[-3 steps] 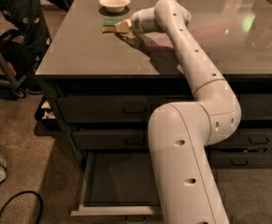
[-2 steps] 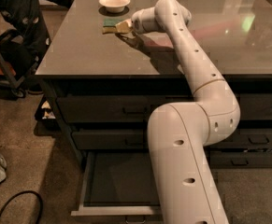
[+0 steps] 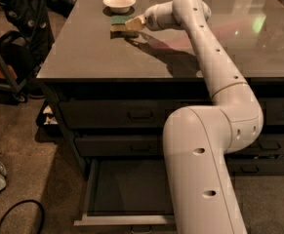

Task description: Place sponge into bottom drawer

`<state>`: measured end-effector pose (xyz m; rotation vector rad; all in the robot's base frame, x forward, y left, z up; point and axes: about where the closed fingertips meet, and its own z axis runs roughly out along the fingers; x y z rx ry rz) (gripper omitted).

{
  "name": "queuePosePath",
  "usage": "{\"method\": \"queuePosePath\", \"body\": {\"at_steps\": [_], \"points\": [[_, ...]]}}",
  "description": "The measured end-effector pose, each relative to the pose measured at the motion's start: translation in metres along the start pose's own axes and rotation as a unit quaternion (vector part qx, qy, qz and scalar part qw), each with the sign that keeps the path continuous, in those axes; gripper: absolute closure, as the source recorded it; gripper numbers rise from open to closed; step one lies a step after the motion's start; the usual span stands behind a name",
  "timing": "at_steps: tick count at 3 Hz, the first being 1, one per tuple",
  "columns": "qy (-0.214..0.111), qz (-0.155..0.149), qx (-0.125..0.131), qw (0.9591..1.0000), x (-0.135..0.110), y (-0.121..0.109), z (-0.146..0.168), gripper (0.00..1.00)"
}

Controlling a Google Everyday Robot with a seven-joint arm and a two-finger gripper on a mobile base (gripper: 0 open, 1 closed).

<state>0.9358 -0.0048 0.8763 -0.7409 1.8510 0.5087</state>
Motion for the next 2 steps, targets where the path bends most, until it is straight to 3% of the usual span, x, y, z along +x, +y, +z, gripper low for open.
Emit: {"method": "queuePosePath", "body": {"at_steps": [1,2], "points": [[-0.002,-0.008,-0.009,0.9999,-0.007,0.000,-0.029,1.00],[-0.003,-0.008,-0.038,0.9993,-0.005,0.009,-0.060,1.00]]}}
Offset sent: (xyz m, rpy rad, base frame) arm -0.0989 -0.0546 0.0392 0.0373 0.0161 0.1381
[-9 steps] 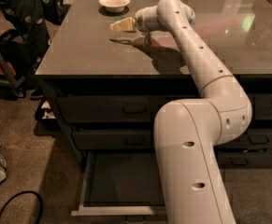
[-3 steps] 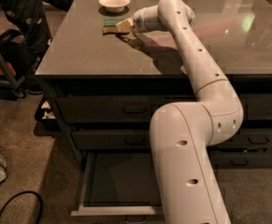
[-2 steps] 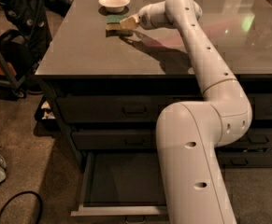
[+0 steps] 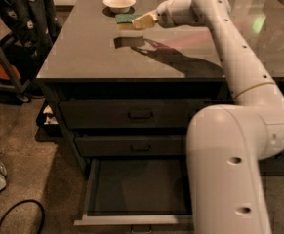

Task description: Place sponge into bottom drawer

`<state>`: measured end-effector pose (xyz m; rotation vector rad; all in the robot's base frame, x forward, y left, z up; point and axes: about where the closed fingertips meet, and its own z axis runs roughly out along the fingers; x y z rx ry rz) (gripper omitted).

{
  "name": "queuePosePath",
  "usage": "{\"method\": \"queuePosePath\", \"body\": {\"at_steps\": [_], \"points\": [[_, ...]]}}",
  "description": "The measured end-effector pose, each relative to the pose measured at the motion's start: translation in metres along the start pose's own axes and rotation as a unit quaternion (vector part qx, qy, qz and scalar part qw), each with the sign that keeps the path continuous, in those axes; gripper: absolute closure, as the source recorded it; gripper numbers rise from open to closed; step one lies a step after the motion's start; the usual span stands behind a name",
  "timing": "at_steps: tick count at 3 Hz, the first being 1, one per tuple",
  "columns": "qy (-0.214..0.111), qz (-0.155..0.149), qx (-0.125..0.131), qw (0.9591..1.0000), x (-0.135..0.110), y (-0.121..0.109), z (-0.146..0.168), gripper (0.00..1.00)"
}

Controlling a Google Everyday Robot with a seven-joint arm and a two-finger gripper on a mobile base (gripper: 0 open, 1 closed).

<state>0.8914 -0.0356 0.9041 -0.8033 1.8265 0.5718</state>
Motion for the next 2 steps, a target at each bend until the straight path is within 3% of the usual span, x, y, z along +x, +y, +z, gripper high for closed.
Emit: {"method": "queuePosePath", "body": {"at_steps": [2], "points": [[-0.007,0.010,-0.038,0.9992,0.003,0.039,-0.055,1.00]]}}
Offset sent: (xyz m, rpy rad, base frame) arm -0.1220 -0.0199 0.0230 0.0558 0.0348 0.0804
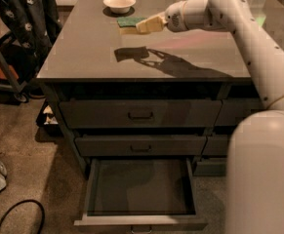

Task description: Place sponge into bottom drawer

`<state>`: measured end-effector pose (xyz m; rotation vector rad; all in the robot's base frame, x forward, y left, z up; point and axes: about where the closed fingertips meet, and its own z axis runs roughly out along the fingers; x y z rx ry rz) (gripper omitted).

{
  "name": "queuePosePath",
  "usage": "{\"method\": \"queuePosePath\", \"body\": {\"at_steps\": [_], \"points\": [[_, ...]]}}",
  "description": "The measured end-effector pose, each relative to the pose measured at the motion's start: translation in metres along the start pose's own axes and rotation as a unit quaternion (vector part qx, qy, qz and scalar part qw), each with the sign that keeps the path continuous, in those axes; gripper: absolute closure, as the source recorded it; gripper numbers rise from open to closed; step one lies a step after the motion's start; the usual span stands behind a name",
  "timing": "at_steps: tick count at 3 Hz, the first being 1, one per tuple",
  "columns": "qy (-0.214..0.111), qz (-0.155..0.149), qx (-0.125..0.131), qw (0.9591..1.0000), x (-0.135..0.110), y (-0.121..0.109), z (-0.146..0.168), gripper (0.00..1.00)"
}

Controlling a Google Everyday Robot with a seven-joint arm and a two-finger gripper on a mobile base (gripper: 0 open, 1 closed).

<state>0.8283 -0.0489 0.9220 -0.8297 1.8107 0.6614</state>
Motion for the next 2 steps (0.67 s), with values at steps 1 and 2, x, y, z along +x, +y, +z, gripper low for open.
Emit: {"method": "queuePosePath", "body": {"at_steps": [1,2], "points": [[0.010,-0.011,-0.032,0.9994,0.0086,0.0332,-0.0184,1.00],[0.010,-0.011,-0.033,0.9994,0.0086,0.0332,-0.0184,1.00]]}}
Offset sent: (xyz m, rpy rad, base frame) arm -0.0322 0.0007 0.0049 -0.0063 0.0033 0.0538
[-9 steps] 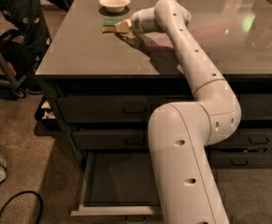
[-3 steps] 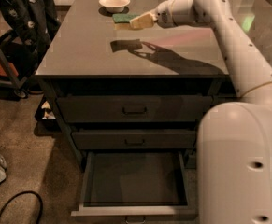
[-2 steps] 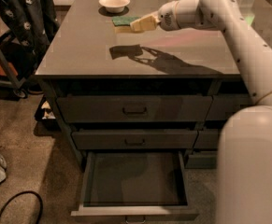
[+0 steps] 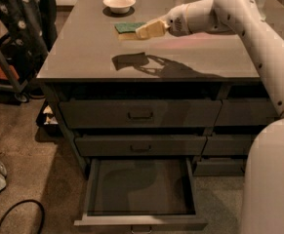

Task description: Place sponge into bottom drawer

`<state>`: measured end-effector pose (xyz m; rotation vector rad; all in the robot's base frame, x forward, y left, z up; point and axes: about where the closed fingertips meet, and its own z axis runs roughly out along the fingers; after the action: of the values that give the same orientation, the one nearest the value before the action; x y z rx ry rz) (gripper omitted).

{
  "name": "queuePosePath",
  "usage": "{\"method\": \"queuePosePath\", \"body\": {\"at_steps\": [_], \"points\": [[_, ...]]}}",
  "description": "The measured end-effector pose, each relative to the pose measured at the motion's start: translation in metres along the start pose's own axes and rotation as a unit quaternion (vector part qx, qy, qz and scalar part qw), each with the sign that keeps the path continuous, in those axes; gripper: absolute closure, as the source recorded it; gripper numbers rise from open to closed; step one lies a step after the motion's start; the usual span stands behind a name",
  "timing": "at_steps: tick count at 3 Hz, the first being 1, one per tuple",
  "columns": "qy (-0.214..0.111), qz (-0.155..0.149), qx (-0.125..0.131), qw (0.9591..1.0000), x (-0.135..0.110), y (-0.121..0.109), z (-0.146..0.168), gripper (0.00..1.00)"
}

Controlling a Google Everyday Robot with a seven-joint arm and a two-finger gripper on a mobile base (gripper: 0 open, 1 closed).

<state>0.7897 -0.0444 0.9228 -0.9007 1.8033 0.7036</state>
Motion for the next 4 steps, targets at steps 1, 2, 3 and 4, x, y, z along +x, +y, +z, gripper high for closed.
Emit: {"method": "queuePosePath", "body": {"at_steps": [1,2,3,4], "points": [[-0.011,-0.001,-0.010,0.9999,0.004,0.009,-0.002,1.00],[-0.050,-0.030,-0.013,0.9982,-0.011,0.041,-0.040,1.00],[-0.084,-0.053,-0.015,0.9950,-0.010,0.090,-0.080,1.00],[-0.055,-0.025,-0.015,0.9981,0.062,0.110,-0.087,1.00]]}}
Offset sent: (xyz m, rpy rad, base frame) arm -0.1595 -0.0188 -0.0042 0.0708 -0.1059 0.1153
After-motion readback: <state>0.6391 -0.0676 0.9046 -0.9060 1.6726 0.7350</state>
